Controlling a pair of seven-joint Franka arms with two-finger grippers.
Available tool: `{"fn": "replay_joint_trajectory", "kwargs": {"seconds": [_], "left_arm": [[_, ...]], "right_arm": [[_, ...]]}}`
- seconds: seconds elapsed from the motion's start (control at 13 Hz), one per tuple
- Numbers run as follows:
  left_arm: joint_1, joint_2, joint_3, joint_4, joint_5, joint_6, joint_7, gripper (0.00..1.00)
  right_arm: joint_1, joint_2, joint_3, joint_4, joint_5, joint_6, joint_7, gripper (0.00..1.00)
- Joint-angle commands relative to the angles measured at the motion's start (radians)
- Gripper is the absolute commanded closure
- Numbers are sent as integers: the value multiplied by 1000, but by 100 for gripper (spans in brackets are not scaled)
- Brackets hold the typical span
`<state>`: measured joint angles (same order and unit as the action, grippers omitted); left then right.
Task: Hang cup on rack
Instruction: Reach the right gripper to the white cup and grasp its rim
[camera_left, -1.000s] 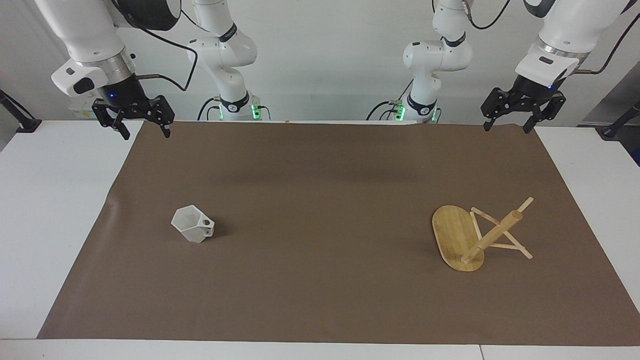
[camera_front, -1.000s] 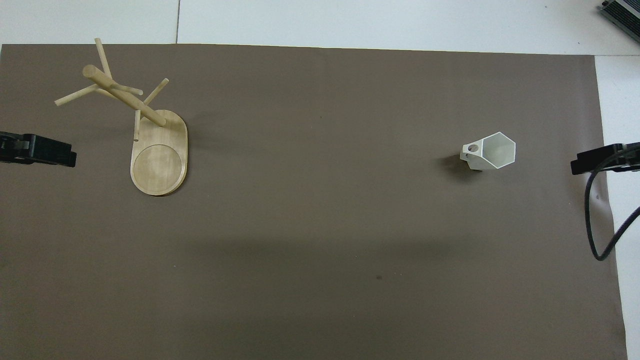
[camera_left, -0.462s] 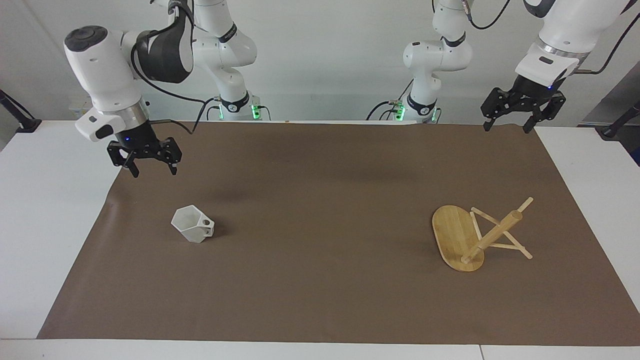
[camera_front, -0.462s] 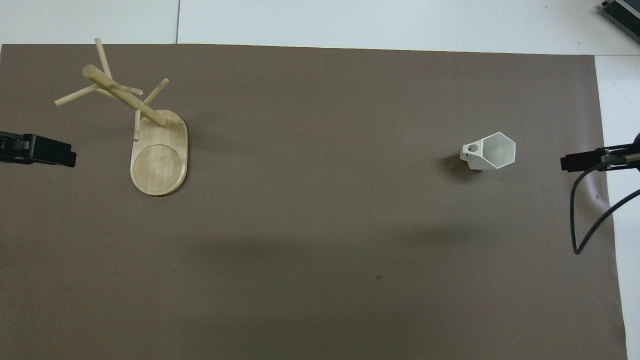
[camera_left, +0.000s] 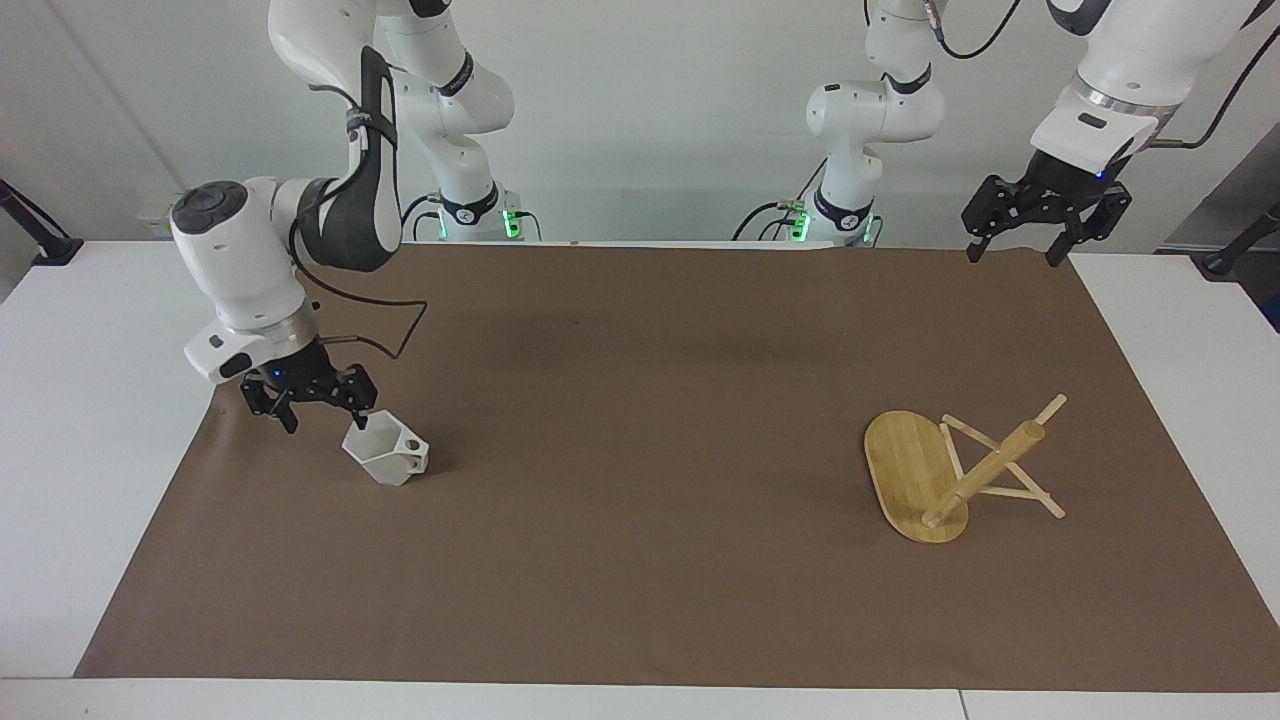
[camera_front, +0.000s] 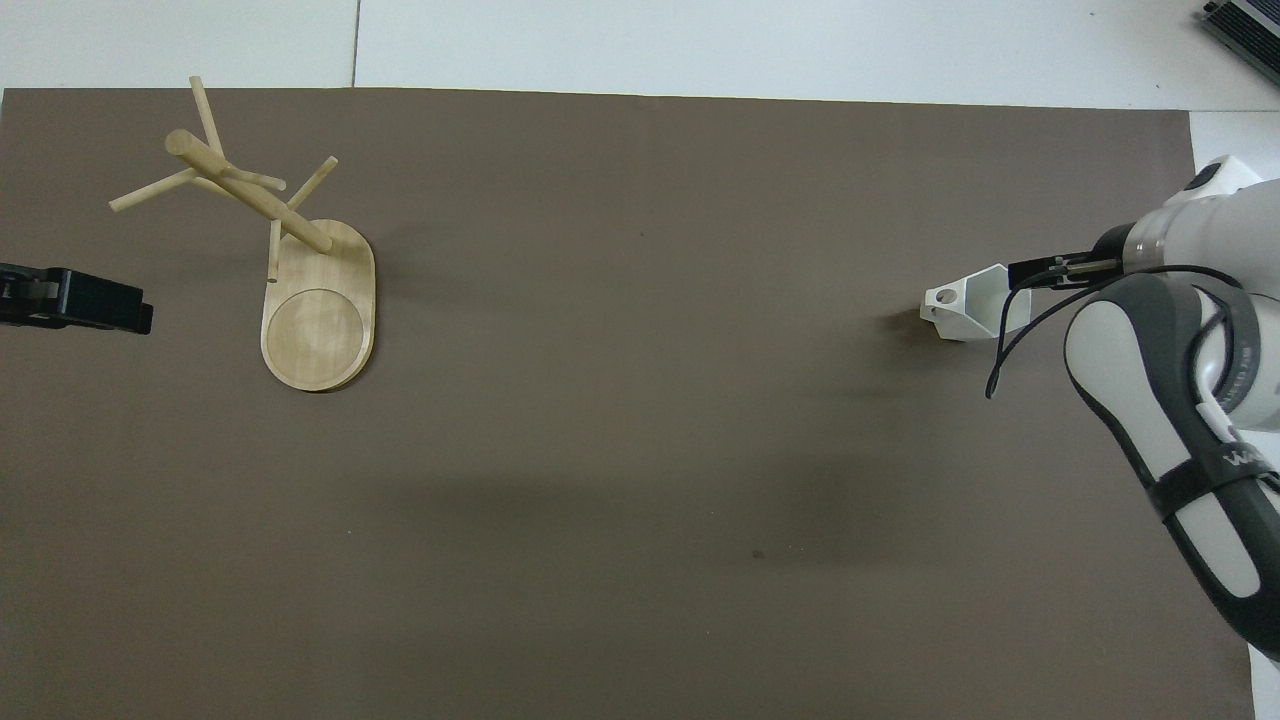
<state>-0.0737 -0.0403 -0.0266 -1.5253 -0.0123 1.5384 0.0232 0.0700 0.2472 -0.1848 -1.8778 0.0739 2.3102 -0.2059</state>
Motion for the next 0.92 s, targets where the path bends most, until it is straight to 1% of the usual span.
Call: {"fn": "replay_joint_trajectory", "kwargs": {"seconds": [0.0,0.15,0.23,0.38,0.54,0.62,0.69,0.77,0.85], "left_arm": [[-8,-24,7,-30,-12,9,11,0],[-8,-24,7,-29,-12,9,11,0],[-8,-24,7,-30,-12,9,11,0],[-8,-24,8,-30,-12,9,11,0],[-8,-24,7,-30,-12,9,9,0],[-8,-24,7,-29,-12,9,9,0],[-8,-24,7,-29,-12,9,9,0],[-8,-24,7,-29,-12,9,9,0],[-8,-23,7,-30,-12,9,9,0]], "right_arm": [[-7,21,2,-4,27,29,-35,0],[-7,32,2,-26,29,32,-36,0],[-7,30,2,-41,30,32,-35,4],[-7,24,4,-61,30,26,-33,15],[-7,18,2,-79,30,21,-32,31],[-7,15,2,-81,30,17,-32,43],[-7,14,4,-81,33,5,-32,58],[-7,14,4,-80,38,-6,-30,78],[-7,14,4,-78,43,-9,-29,100]]}}
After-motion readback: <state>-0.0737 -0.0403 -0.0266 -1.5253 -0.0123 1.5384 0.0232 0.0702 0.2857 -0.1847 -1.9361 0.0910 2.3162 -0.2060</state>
